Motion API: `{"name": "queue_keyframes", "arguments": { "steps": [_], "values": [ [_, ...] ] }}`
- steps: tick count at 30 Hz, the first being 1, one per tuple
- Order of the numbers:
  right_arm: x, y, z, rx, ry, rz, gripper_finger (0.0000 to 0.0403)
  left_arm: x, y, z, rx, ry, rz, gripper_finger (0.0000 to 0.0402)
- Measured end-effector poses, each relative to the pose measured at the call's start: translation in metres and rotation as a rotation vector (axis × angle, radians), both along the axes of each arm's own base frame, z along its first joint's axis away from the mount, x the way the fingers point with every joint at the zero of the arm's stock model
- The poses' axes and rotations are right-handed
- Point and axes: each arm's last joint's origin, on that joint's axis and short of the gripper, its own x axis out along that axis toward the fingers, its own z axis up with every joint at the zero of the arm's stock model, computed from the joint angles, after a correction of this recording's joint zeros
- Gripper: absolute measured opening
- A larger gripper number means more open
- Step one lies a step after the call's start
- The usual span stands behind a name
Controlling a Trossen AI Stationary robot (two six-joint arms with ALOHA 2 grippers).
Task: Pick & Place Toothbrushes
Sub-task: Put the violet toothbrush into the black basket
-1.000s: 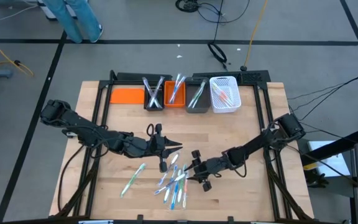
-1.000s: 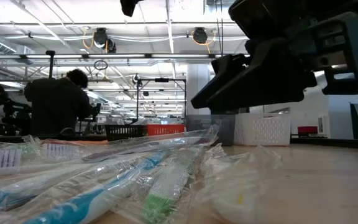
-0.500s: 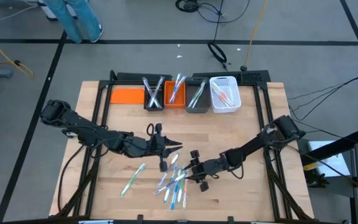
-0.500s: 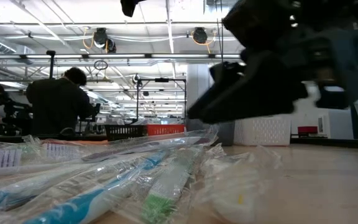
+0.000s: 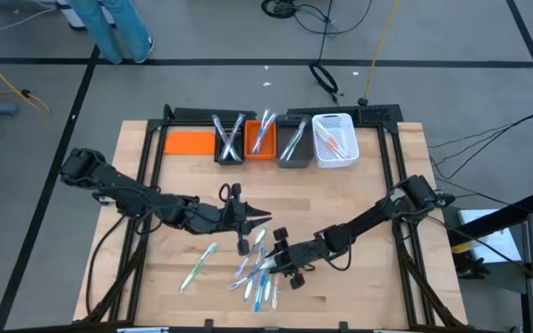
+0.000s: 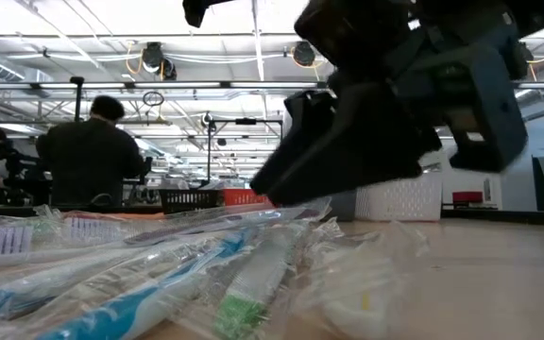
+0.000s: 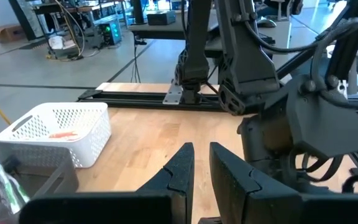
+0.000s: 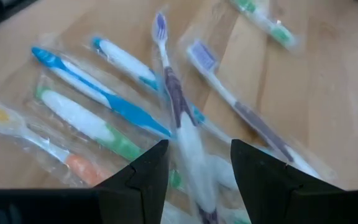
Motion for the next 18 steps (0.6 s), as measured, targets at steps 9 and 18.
{"name": "queue_keyframes", "arguments": {
  "steps": [9,18],
  "values": [
    [-0.0039,-0.0019,-0.0045,-0.008,0.015,-0.003,0.0164,0.0000,0.0000,-0.0002,-0.001,0.001,0.000,0.0051],
    [-0.0070,-0.0055,-0.0100,-0.016,0.086,-0.023,0.0127,0.0000,0.0000,-0.0001,-0.003,0.001,0.001,0.0051]
  ]
}}
